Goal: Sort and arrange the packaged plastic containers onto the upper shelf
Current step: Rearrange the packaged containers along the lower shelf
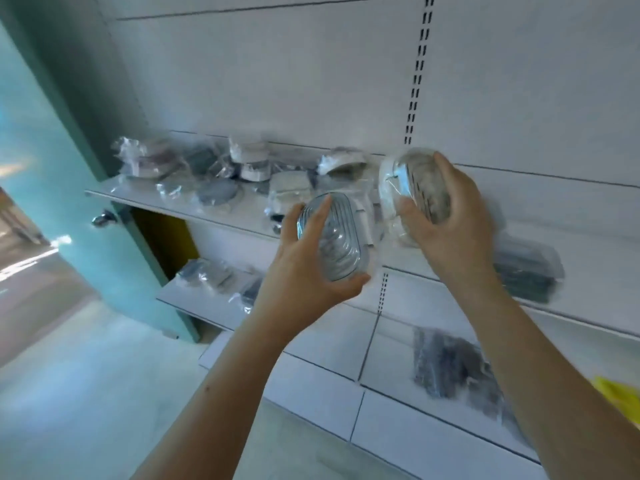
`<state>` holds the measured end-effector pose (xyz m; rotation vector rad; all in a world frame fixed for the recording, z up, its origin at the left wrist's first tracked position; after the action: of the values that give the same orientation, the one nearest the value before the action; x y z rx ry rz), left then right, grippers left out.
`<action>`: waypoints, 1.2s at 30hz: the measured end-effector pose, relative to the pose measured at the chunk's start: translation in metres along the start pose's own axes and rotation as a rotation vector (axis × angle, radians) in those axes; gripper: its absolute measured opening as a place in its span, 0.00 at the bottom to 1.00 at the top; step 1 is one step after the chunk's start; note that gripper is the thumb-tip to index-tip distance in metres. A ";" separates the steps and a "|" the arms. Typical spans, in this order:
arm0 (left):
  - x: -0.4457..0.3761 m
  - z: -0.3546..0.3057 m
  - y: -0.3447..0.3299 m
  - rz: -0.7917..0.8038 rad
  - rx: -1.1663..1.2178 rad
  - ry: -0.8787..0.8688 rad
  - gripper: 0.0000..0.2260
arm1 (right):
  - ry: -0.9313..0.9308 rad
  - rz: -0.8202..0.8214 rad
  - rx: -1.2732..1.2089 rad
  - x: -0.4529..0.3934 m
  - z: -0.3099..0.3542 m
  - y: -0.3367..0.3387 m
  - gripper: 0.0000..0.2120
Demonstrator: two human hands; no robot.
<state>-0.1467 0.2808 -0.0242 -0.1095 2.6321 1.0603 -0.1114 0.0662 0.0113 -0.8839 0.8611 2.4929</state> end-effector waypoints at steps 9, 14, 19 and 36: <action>0.089 0.199 0.043 0.094 -0.090 0.239 0.49 | 0.056 0.270 -0.011 0.082 0.071 -0.179 0.36; 0.087 0.298 0.037 0.139 -0.101 0.358 0.49 | -0.029 0.402 0.006 0.109 0.044 -0.270 0.36; 0.046 0.387 0.020 0.200 -0.153 0.409 0.50 | -0.126 0.471 0.035 0.115 -0.010 -0.369 0.36; -0.069 0.617 -0.066 0.466 -0.031 0.526 0.52 | -0.541 0.706 0.347 0.180 -0.157 -0.587 0.43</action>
<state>0.0833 0.6545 -0.4685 0.2698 3.2124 1.3708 0.1219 0.4272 -0.4544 0.2694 1.5087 2.7630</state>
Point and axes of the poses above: each hand's wrist, its own x-axis away from the middle knuckle, its own y-axis out of the back of the hand, z = x × y, the point moved 8 cm from there along -x, towards the middle knuckle, and after that the axes turned 4 degrees about y, right-handed, at the moved point
